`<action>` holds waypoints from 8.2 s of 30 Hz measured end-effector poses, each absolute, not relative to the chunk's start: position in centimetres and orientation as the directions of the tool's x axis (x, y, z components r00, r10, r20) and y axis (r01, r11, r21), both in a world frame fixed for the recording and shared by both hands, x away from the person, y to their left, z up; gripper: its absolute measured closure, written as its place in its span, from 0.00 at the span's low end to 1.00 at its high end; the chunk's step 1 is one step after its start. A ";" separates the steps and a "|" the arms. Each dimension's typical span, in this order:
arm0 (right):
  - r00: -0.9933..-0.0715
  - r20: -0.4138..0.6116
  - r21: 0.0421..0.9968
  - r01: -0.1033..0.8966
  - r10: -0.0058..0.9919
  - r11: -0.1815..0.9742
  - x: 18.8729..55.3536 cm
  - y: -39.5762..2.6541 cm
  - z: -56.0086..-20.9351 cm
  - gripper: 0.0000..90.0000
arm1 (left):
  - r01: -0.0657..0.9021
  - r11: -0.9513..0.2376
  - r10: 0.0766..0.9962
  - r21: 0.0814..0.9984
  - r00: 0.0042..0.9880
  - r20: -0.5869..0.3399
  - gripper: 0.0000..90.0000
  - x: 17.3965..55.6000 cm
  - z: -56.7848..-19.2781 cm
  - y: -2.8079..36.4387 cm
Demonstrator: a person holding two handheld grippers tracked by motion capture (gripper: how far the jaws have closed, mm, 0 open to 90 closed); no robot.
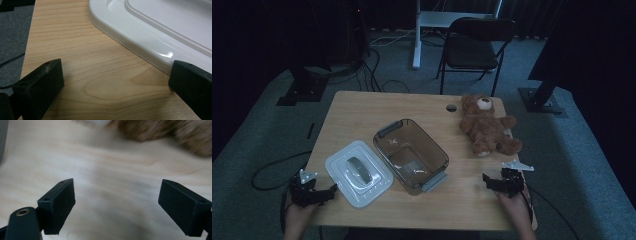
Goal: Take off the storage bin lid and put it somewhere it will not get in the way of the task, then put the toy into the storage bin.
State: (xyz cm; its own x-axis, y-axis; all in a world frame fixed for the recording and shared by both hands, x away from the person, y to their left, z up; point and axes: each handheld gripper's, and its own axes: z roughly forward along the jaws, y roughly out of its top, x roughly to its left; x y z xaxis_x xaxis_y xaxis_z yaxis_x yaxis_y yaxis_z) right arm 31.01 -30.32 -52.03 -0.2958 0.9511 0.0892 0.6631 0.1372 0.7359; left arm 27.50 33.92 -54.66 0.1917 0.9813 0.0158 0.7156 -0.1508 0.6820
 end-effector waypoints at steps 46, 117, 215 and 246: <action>-0.154 0.169 0.759 0.650 0.973 -0.029 45.0 -31.9 -44.6 0.14 | 0.717 -0.137 0.985 0.684 0.174 0.014 0.00 28.3 -54.7 32.6; -0.175 0.058 0.659 0.746 0.983 0.094 47.3 -27.8 -48.1 0.62 | 0.711 -0.165 0.977 0.683 0.215 0.013 0.00 29.4 -54.7 31.2; -0.707 0.166 0.774 0.525 0.688 0.353 33.6 -12.4 -42.2 0.44 | 0.709 -0.166 0.977 0.685 0.215 0.014 0.00 29.4 -54.7 31.2; -0.672 0.191 0.812 0.518 0.716 0.269 36.8 -10.5 -36.0 0.14 | 0.710 -0.166 0.977 0.684 0.215 0.014 0.00 29.4 -54.7 31.2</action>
